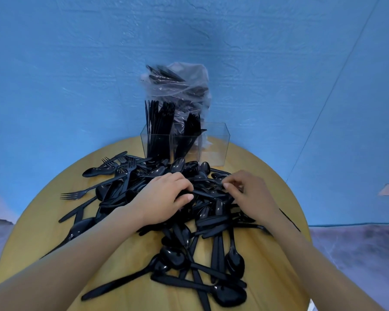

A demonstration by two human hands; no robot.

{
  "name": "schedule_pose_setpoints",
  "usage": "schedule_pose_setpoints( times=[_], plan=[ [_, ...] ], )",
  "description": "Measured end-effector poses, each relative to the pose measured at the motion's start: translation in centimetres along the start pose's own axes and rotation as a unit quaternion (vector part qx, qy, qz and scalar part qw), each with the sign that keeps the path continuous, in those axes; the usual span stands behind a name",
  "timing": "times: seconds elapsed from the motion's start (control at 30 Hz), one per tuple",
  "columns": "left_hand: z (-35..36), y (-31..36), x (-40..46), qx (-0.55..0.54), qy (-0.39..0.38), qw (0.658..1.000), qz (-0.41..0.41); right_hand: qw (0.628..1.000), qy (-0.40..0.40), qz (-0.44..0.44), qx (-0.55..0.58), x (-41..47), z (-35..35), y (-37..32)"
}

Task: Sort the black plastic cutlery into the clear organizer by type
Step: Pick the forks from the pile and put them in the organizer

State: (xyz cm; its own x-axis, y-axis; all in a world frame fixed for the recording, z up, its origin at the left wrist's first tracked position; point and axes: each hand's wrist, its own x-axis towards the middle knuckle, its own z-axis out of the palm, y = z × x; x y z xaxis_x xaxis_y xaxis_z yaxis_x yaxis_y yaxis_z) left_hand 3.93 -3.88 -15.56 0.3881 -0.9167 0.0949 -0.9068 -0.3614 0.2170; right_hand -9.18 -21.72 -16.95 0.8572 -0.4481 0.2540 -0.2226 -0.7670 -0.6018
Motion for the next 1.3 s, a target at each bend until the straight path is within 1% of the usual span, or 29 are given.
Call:
schedule_pose_setpoints(
  times=[0.07,0.1,0.2,0.27,0.5,0.63,0.7,0.8,0.97,1.13,1.3],
  plan=[
    [0.3,0.4,0.5,0.019,0.003,1.0,0.0,0.999,0.031,0.031,-0.007,1.2,-0.3,0.0],
    [0.5,0.5,0.7,0.033,-0.001,0.999,0.0,0.999,0.025,0.045,-0.017,2.0,-0.2,0.2],
    [0.8,0.6,1.0,0.058,-0.007,0.998,-0.002,0.994,-0.059,0.07,-0.056,3.6,0.5,0.5],
    [0.8,0.4,1.0,0.065,0.001,0.998,0.001,0.992,-0.084,0.071,-0.065,4.3,1.0,0.4],
    [0.9,-0.2,1.0,0.03,0.008,0.999,-0.009,0.995,-0.04,0.057,-0.076,5.3,1.5,0.9],
    [0.9,-0.4,0.9,0.028,0.016,0.999,0.017,0.997,-0.013,0.039,-0.065,4.8,1.0,0.6],
    [0.6,-0.6,0.6,0.02,0.019,0.999,0.028,0.997,-0.042,0.034,-0.057,4.3,0.8,0.5],
    [0.3,-0.9,0.3,0.004,0.015,0.999,0.038,0.991,-0.092,0.032,-0.087,3.5,0.9,0.7],
    [0.4,-0.8,0.1,0.002,0.001,0.999,0.04,0.988,-0.102,0.044,-0.111,3.7,1.3,0.6],
    [0.5,-0.9,-0.2,-0.005,0.004,0.999,0.039,0.987,-0.105,0.073,-0.096,4.6,1.8,0.0],
    [0.5,-0.8,-0.1,-0.003,0.013,0.999,0.029,0.98,-0.149,0.078,-0.109,5.6,1.6,-0.8]
  ],
)
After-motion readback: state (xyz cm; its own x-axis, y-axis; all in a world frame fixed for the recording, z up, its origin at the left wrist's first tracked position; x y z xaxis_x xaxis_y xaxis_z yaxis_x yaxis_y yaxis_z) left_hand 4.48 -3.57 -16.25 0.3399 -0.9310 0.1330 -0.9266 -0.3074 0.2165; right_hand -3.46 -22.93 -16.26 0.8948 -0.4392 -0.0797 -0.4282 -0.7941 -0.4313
